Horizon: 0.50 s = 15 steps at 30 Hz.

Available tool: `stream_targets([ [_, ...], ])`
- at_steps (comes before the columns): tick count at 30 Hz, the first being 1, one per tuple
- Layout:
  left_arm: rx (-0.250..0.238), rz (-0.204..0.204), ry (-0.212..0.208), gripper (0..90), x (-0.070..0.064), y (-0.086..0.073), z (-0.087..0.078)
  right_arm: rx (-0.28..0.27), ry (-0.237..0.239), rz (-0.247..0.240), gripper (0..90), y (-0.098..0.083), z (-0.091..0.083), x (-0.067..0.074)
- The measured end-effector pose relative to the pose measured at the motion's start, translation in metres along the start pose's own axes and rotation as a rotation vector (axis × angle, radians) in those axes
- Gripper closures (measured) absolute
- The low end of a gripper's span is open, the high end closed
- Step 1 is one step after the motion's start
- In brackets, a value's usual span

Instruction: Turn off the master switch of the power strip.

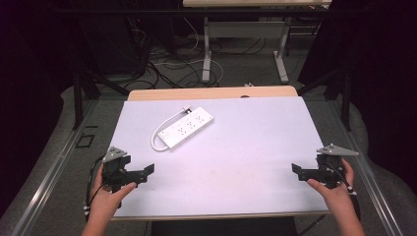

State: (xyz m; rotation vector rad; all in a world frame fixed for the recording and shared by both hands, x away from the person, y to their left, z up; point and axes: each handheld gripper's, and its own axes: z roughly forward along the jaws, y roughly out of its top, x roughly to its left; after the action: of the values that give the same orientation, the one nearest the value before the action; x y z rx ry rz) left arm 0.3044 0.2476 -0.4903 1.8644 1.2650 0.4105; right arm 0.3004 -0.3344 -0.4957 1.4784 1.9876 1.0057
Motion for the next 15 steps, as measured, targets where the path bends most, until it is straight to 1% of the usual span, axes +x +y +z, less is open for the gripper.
stream_targets([
  [1, -0.013, 0.001, 0.007, 2.0, 0.0, -0.001, 0.001, 0.0, 0.0, 0.0, 0.0, 0.0, 0.0, 0.0],
  [2, 0.005, -0.004, 0.001, 2.0, 0.0, -0.001, 0.001, -0.013, -0.005, -0.008, 0.0, 0.0, 0.002, 0.001],
  [3, 0.005, -0.004, 0.001, 2.0, 0.0, -0.001, 0.001, -0.013, -0.005, -0.008, 0.0, 0.0, 0.002, 0.001],
  [4, -0.015, -0.011, 0.009, 2.0, -0.001, -0.002, 0.002, -0.012, -0.005, -0.009, 0.0, 0.0, 0.003, 0.003],
  [5, -0.017, -0.009, 0.007, 2.0, -0.001, -0.003, 0.002, -0.003, 0.005, -0.016, 0.0, 0.001, 0.003, 0.003],
  [6, -0.005, -0.008, 0.006, 2.0, 0.0, -0.003, 0.0, -0.003, 0.005, -0.016, 0.0, 0.001, 0.003, 0.003],
  [7, -0.022, -0.013, 0.011, 1.9, -0.001, -0.003, 0.001, -0.002, 0.009, -0.016, 0.0, 0.002, 0.004, 0.005],
  [8, -0.01, -0.006, 0.005, 2.0, 0.0, -0.003, -0.002, -0.004, 0.008, -0.016, 0.0, 0.002, 0.005, 0.005],
  [9, -0.018, -0.006, 0.009, 1.9, -0.001, -0.003, -0.003, -0.005, 0.009, -0.017, 0.0, 0.002, 0.005, 0.005],
  [10, -0.018, -0.006, 0.009, 1.9, -0.001, -0.003, -0.003, -0.004, 0.009, -0.016, 0.0, 0.001, 0.005, 0.005],
  [11, -0.014, 0.0, 0.01, 1.9, -0.001, -0.002, -0.005, -0.007, 0.0, -0.013, 0.0, 0.001, 0.005, 0.005],
  [12, -0.024, 0.001, 0.012, 1.9, -0.002, -0.002, -0.005, -0.008, -0.001, -0.01, 0.0, 0.001, 0.005, 0.005],
  [13, -0.017, 0.001, 0.01, 1.9, -0.002, -0.001, -0.007, -0.018, -0.002, -0.008, 0.0, 0.001, 0.005, 0.005],
  [14, -0.014, -0.002, 0.008, 1.9, -0.001, -0.001, -0.008, -0.015, 0.005, -0.004, 0.0, 0.001, 0.004, 0.005],
  [15, -0.037, 0.001, 0.009, 1.9, -0.002, 0.0, -0.008, -0.015, 0.005, 0.002, 0.0, 0.001, 0.004, 0.005],
])
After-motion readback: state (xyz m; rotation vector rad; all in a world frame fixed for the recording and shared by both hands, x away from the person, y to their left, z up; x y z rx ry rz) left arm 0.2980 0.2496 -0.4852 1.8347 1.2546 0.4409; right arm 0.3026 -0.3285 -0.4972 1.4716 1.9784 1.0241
